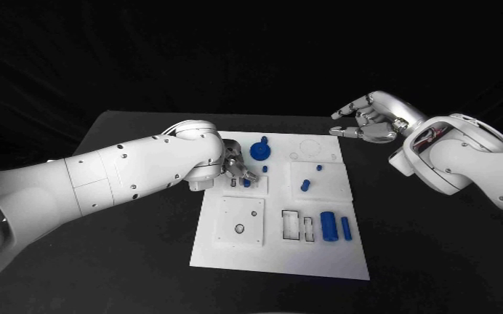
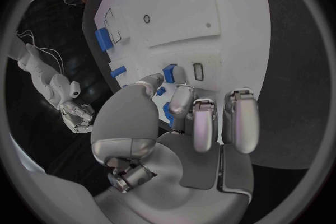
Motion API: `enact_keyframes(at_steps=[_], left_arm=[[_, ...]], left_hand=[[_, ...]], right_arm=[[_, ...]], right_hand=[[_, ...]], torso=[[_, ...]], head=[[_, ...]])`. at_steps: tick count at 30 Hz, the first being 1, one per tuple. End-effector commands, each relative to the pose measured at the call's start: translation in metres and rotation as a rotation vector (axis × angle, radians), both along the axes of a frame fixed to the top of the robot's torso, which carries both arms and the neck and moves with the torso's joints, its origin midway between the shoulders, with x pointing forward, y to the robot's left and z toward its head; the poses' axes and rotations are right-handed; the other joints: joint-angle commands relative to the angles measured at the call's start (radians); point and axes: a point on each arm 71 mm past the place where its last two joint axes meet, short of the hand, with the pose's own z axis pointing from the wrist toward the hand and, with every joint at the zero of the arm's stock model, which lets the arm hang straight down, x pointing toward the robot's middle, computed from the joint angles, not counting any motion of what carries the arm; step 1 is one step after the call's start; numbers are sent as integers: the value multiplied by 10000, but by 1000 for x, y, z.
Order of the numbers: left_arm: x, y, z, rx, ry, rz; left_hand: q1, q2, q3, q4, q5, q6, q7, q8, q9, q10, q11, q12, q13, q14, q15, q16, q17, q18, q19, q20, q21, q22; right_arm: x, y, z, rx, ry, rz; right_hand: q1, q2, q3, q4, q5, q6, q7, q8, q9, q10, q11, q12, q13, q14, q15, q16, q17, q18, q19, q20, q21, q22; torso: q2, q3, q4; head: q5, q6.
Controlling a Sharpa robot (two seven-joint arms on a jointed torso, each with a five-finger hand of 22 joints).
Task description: Assemble the parts on the task board
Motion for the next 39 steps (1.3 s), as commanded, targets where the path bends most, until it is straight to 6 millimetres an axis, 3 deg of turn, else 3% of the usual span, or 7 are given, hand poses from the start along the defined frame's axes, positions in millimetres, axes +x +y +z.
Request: enact_keyframes(at_steps=[1,3,7,13,25,35,39], left_arm=[[-4,0,-3,-204,256,17],[-5,2,-2,-376,237,154],[-2,9,6,-751,135,484],[7,18,25,-1509,300,939],[47,44,76,-614,383,619],[72,51,73,209,141,1089],[75,49,65,433,277,1133]], left_hand=[[-98,75,-521,73,-966,52,-16,32,25,79,5,35,0,1037,-88,30,2631,-112,680,-78,27,1310],[-165,117,-883,92,-1630,39,-15,17,38,61,12,13,-24,1037,-88,30,2631,-107,674,-78,10,1290],[-188,171,-1418,113,-1997,-34,9,10,75,-14,32,-76,-128,1037,-76,30,2631,-91,650,-68,-42,1219],[117,201,-2262,121,-2025,-366,123,-72,106,-271,130,-337,-432,1037,-2,30,2631,-9,517,-4,-307,831],[1062,600,-3023,101,-1999,-1027,568,-1053,-782,-824,513,-832,-1079,1037,322,30,2631,147,265,294,-851,95],[1023,789,-3224,139,-2098,-725,512,-979,-927,-776,474,-720,-1011,1037,304,30,2631,127,314,298,-785,216],[670,868,-3451,147,-2750,-627,474,-929,-989,-729,443,-641,-963,1037,274,30,2631,113,345,273,-746,284]], right_arm=[[0,1,-1,-110,75,81],[0,0,-1,-110,80,70],[1,-1,-2,-110,90,43],[2,-1,-2,-106,108,16],[3,-1,-4,-110,145,-7],[4,2,-4,-95,155,57],[4,3,-5,-94,161,78]], right_hand=[[-74,-14,-45,31,52,45,-30,51,-3,-88,-5,-50,229,917,38,-63,2052,134,-70,-6,-74,-24],[-74,-14,-45,31,52,45,-30,51,-3,-88,-5,-50,229,917,38,-63,2052,134,-70,-6,-74,-24],[-85,-17,-61,46,51,44,-31,51,-4,-90,-5,-53,226,916,37,-66,2049,135,-71,-7,-77,-28],[-85,-17,-61,46,51,44,-31,51,-4,-90,-5,-53,226,916,37,-66,2049,135,-71,-7,-77,-28],[-98,-16,-78,65,55,43,-32,51,-4,-83,-6,-42,232,917,36,-65,2051,135,-71,-8,-77,-27],[-99,-15,-80,67,55,43,-32,51,-4,-82,-6,-41,233,917,36,-65,2052,135,-71,-8,-78,-27],[-98,-9,-84,74,65,43,-32,51,-4,-81,-6,-38,233,918,36,-63,2055,133,-68,-8,-75,-22]], torso=[[0,-6,5],[-6,-5,6],[-8,6,11],[12,3,-10],[90,31,-79],[101,-4,-88],[83,3,-90]], head=[[-19,5],[-18,21],[-16,47],[16,101],[85,207],[176,183],[167,153]])
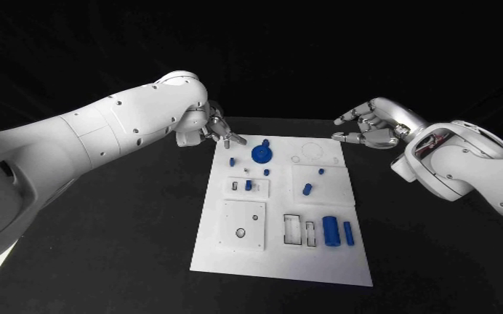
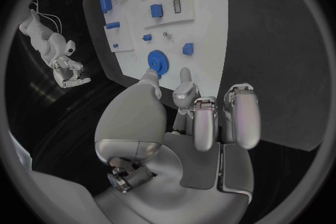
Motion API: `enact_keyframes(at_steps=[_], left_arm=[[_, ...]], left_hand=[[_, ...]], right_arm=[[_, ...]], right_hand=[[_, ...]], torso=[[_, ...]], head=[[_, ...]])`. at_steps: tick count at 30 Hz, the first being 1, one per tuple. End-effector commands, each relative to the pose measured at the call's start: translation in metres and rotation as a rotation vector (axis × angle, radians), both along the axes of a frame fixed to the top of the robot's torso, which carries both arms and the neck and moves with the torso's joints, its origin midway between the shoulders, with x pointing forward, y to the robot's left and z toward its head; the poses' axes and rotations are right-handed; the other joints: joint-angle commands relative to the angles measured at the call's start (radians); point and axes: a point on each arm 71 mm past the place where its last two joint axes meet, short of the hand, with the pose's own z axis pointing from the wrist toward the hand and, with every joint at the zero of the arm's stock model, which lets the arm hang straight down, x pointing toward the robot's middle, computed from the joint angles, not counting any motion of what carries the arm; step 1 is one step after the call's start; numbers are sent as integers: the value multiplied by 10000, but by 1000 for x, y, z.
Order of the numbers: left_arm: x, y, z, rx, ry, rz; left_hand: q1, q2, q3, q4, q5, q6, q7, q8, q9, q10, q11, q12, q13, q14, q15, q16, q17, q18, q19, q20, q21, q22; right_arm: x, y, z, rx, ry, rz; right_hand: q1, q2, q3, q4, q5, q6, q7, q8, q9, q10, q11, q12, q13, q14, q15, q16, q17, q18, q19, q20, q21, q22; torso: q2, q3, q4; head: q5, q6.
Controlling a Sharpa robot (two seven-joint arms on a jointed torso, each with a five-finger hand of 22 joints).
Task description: Assemble the parts on the task board
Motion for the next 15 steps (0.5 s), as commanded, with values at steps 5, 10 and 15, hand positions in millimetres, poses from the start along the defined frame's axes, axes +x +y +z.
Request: enact_keyframes(at_steps=[5,10,15], left_arm=[[3,-3,-15,604,322,-333],[3,-6,-24,669,472,-392],[0,-8,-33,752,744,-504]], left_hand=[[-66,127,-62,-14,-189,184,-34,134,-17,64,-100,132,98,1052,22,31,2634,96,342,0,97,354],[92,216,-29,-27,-59,222,-59,179,-24,101,-123,187,139,1052,1,31,2634,85,363,-19,130,407],[340,274,91,-35,59,240,-76,211,-41,114,-141,209,145,1052,-15,31,2634,83,370,-38,133,421]], right_arm=[[0,2,-1,-74,81,124],[0,3,-1,-69,79,146],[0,4,-2,-64,80,161]], right_hand=[[-98,-8,-44,35,67,43,-32,51,-4,-81,-6,-41,237,918,36,-63,2049,133,-69,-8,-36,-7],[-95,-2,-44,38,74,43,-33,51,-4,-83,-7,-45,233,917,35,-65,2047,134,-70,-9,-38,-10],[-89,3,-44,39,82,42,-34,51,-5,-79,-7,-39,237,916,34,-68,2041,135,-71,-9,-40,-14]], torso=[[-13,7,-2],[-16,10,3],[-20,13,8]], head=[[23,-31],[5,-49],[19,-63]])
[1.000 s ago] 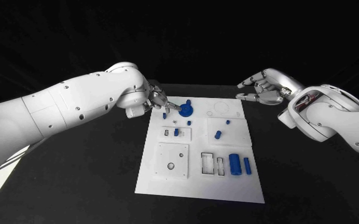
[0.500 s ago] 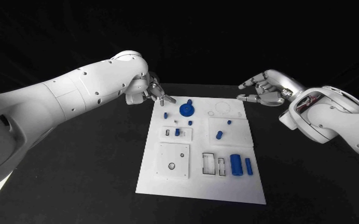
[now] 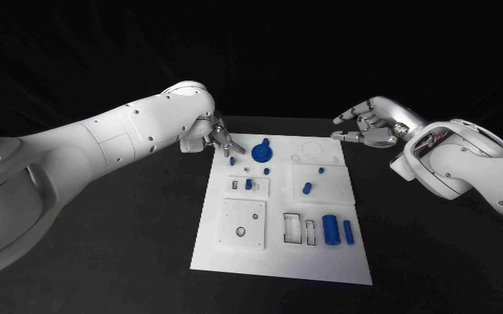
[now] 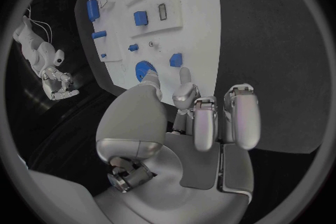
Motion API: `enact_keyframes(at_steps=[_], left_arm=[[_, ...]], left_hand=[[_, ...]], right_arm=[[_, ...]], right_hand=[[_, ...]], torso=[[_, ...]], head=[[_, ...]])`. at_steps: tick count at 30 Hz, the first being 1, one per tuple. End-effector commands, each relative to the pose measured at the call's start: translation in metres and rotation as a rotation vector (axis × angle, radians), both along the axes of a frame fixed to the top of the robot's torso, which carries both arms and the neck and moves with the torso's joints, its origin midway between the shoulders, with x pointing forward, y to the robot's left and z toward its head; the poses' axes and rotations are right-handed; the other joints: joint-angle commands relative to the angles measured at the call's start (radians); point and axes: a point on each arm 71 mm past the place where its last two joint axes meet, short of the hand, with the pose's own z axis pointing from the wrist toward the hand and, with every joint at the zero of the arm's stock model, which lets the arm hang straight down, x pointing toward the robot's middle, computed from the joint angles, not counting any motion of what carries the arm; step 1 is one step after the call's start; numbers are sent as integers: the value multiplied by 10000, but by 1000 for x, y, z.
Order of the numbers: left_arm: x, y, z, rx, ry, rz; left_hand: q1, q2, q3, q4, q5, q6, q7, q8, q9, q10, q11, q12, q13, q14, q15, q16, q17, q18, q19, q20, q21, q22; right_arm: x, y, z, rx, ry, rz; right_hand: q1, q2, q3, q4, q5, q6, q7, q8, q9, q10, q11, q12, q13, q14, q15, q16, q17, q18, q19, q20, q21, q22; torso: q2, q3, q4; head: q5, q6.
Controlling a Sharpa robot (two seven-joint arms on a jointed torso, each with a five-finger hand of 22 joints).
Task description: Assemble the parts on the task board
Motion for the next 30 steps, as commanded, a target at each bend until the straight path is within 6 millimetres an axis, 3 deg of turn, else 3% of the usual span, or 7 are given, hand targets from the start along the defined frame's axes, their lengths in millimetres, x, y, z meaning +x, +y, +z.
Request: enact_keyframes(at_steps=[1,18,30], left_arm=[[-2,-3,-5,136,293,-352],[-5,-6,-13,106,624,-421],[-3,-4,-12,-39,353,-150]], left_hand=[[190,4,107,-25,59,87,6,57,-16,3,-35,43,-5,1052,-16,31,2635,84,368,-39,32,418],[686,54,614,-38,100,163,-30,158,-17,31,-66,91,17,1052,-41,31,2635,82,375,-62,31,440],[812,229,867,-44,94,249,-84,345,104,64,-109,138,53,1052,-74,31,2635,83,377,-89,21,441]], right_arm=[[0,1,-1,-69,61,120],[0,2,-1,-75,72,114],[1,2,-2,-89,101,111]], right_hand=[[-89,4,-44,40,42,42,-34,51,-4,-79,-7,-39,239,916,35,-68,2042,135,-71,-9,-41,-14],[-61,25,-43,42,74,40,-35,50,-5,-80,-10,-41,235,917,33,-68,2046,135,-71,-10,-42,-14],[-50,32,-43,42,81,41,-35,51,-5,-76,-10,-34,239,917,32,-67,2047,136,-72,-11,-44,-18]], torso=[[-5,1,13],[-6,10,5],[-2,9,2]], head=[[11,-18],[42,-56],[26,-59]])
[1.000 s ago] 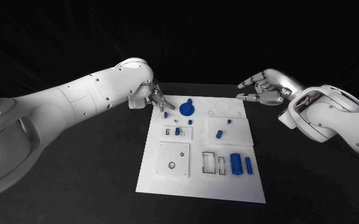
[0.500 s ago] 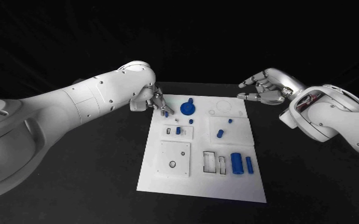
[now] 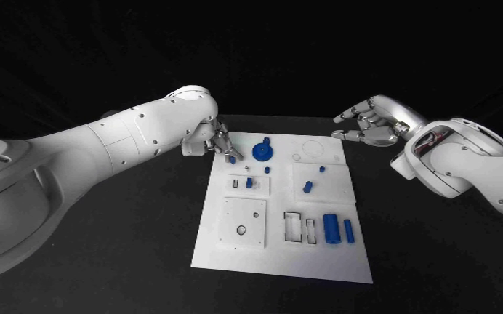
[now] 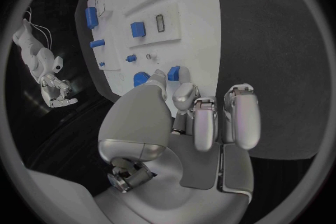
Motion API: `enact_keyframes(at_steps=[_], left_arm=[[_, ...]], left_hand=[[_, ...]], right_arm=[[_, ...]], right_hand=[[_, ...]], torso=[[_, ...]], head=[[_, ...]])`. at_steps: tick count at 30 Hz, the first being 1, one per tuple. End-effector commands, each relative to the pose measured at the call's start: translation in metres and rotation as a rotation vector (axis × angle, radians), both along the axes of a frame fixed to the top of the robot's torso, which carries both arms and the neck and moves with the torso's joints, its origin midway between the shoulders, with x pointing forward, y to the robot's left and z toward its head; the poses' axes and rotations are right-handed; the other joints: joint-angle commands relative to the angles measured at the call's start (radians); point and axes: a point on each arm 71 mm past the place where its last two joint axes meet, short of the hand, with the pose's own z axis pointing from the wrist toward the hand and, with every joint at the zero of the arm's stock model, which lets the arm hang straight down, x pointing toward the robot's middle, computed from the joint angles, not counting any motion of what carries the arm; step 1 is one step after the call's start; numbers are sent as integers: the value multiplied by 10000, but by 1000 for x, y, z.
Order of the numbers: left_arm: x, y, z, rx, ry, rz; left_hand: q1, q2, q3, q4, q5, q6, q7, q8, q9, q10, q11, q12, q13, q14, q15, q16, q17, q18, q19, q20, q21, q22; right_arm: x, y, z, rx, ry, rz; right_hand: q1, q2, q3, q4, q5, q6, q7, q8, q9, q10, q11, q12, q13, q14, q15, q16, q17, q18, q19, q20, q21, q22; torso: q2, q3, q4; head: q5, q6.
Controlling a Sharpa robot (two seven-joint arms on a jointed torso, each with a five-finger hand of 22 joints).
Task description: Assemble the parts on the task board
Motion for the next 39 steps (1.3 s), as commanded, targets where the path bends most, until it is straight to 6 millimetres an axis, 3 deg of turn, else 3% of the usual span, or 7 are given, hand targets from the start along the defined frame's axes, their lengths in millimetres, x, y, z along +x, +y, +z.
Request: enact_keyframes(at_steps=[1,16,19,29,32,34,39], left_arm=[[1,-1,0,-151,-72,69],[0,-2,0,-257,-56,119],[0,-1,0,-302,-50,164],[0,-1,0,-747,2,331],[0,-1,1,-979,4,399],[0,-1,1,-1131,11,453],[-3,2,2,-1621,-71,641]], left_hand=[[81,26,78,-3,38,70,22,51,22,28,-74,40,17,1052,-74,30,2629,83,377,-89,22,443],[69,6,115,11,29,103,-11,190,128,54,-101,77,48,1052,-96,30,2629,76,389,-108,40,476],[210,135,279,-31,51,64,-46,296,225,62,-132,84,46,1052,-123,30,2629,78,390,-132,33,474],[2266,504,2416,-1032,110,-449,-126,299,366,-62,-228,-70,-71,1052,-243,30,2629,106,351,-262,-89,348],[2266,217,3513,-1167,81,-533,-33,356,439,-60,-176,-115,-116,1052,-160,30,2629,110,344,-217,-125,323],[1857,-247,4679,-1180,24,-558,10,500,568,-21,-137,-120,-146,1052,-117,30,2629,111,350,-154,-138,334],[1498,-509,5471,-1344,-29,-576,-7,643,689,20,-146,-87,-136,1052,-121,30,2629,111,352,-149,-154,336]], right_arm=[[0,1,-1,-79,79,109],[0,2,-2,-88,107,120],[0,2,-2,-94,122,121],[1,1,-3,-119,172,105],[1,1,-3,-129,195,101],[1,1,-4,-136,212,99],[2,1,-5,-158,257,87]], right_hand=[[-50,32,-43,42,43,41,-35,51,-5,-76,-10,-35,240,917,32,-67,2050,136,-72,-11,-45,-10],[-37,36,-45,41,45,41,-36,51,-5,-77,-10,-37,237,916,31,-70,2044,136,-72,-12,-45,-10],[-37,36,-45,41,45,41,-36,51,-5,-77,-10,-37,237,916,31,-70,2044,136,-72,-12,-45,-10],[-16,46,-42,37,49,43,-37,53,-5,-70,-12,-24,246,916,30,-71,2045,134,-69,-13,-43,-3],[-16,46,-42,37,49,43,-37,53,-5,-70,-12,-24,246,916,30,-71,2045,134,-69,-13,-43,-3],[-16,46,-42,37,49,43,-37,53,-5,-70,-12,-24,246,916,30,-71,2045,134,-69,-13,-43,-3],[-16,46,-42,37,49,43,-37,53,-5,-70,-12,-24,246,916,30,-71,2045,134,-69,-13,-43,-3]], torso=[[4,-1,0],[4,-4,3],[4,0,1],[5,-6,5],[2,-2,-1],[1,-5,-4],[-4,6,-2]], head=[[-9,-2],[-11,-28],[-12,-30],[-17,-86],[-20,-86],[-16,-99],[-1,-81]])
